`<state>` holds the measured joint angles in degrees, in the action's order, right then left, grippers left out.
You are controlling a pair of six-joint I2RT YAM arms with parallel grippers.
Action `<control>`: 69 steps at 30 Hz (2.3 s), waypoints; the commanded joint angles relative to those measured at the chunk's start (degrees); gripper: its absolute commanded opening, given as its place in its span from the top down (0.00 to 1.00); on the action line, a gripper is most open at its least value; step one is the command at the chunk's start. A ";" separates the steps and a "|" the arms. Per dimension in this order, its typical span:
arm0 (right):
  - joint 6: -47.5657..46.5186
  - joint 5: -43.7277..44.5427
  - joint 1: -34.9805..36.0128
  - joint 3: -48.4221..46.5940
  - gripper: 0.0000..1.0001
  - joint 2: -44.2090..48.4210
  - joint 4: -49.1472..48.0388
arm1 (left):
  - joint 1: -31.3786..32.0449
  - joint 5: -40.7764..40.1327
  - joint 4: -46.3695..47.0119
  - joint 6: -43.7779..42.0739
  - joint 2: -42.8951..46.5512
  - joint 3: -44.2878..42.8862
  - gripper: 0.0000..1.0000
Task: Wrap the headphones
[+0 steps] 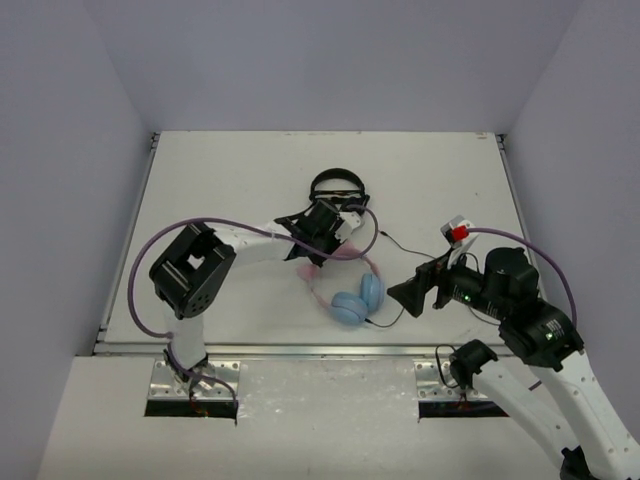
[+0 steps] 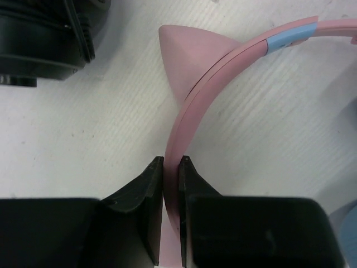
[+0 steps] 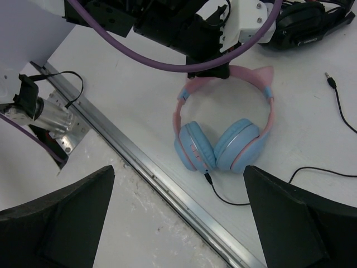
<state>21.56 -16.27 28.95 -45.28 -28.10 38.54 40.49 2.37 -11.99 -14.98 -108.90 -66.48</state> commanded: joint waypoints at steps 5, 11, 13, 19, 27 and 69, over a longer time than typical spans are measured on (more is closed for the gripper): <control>-2.22 4.31 -0.30 3.08 0.01 3.04 -7.60 | 8.90 -22.16 -7.96 5.74 19.67 1.44 1.00; -8.37 4.84 -0.30 8.01 0.01 6.65 -15.69 | 11.63 -44.70 -17.61 17.24 29.44 -1.80 1.00; -11.70 5.90 -0.30 9.58 0.01 6.65 -16.92 | 11.63 -51.99 -22.70 23.67 32.50 -3.56 1.00; -14.43 -6.02 -0.30 12.66 0.01 7.00 -27.27 | 11.63 -62.05 -36.33 39.49 40.33 -12.96 1.00; -23.12 -18.27 -0.30 9.07 0.01 -6.24 -32.56 | 11.63 -57.84 -47.51 43.11 43.34 -27.29 1.00; -17.96 11.25 -0.65 19.17 0.85 -15.96 -72.47 | 11.63 -43.24 -41.64 33.89 49.83 -40.59 1.00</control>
<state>1.54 -11.29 28.58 -27.38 -48.80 -29.69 52.07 -40.88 -63.94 20.62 -61.30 -108.84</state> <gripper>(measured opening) 0.177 0.102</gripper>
